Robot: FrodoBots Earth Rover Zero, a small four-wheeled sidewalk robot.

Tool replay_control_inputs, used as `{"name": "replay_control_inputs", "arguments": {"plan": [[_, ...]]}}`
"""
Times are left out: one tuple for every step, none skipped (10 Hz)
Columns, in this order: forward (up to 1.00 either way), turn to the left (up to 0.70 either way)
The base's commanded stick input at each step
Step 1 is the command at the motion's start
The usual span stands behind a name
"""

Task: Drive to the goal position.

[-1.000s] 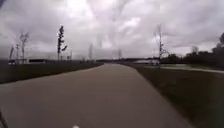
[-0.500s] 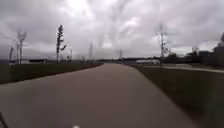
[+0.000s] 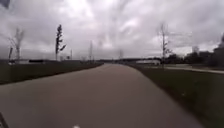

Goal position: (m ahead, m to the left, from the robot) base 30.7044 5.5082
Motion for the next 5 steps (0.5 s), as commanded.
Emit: {"name": "replay_control_inputs", "arguments": {"plan": [[0.70, 0.00], [0.70, 0.00], [0.70, 0.00], [0.70, 0.00], [0.70, 0.00]]}}
